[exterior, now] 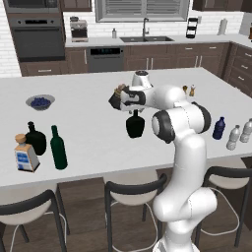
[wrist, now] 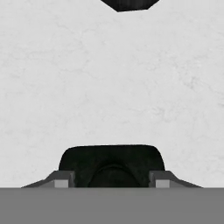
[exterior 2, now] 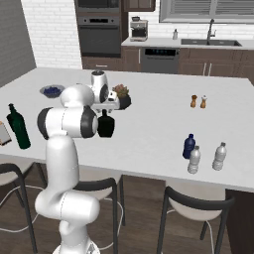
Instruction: Move the plastic bottles in the middle to the plastics group, and the glass bottles in the middle to the glass group.
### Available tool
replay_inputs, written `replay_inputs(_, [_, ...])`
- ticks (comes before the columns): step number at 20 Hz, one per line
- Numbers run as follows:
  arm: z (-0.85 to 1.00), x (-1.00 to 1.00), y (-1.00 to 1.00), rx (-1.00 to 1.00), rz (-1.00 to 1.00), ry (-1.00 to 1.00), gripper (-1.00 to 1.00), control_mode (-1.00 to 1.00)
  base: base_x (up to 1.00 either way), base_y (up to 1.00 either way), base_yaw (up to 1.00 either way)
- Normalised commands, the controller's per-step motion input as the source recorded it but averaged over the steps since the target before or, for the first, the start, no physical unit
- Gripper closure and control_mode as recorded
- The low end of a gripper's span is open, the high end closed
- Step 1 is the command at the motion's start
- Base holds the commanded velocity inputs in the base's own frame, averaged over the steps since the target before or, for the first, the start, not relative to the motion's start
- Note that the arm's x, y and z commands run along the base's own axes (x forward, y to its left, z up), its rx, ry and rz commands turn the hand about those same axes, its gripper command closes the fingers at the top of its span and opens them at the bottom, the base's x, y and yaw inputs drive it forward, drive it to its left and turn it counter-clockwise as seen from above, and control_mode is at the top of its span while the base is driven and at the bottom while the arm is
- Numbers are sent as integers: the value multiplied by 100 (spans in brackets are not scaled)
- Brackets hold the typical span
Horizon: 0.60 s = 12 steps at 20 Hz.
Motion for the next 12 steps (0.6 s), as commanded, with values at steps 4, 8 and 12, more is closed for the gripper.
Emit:
replay_inputs(4, [0,1,-1,0,0,0,100,-100,0,0,0])
replay_inputs(8, [0,0,0,0,0,5,100,-100,0,0,0])
replay_inputs(12, [16,-17,0,8,0,6,100,-100,0,0,0])
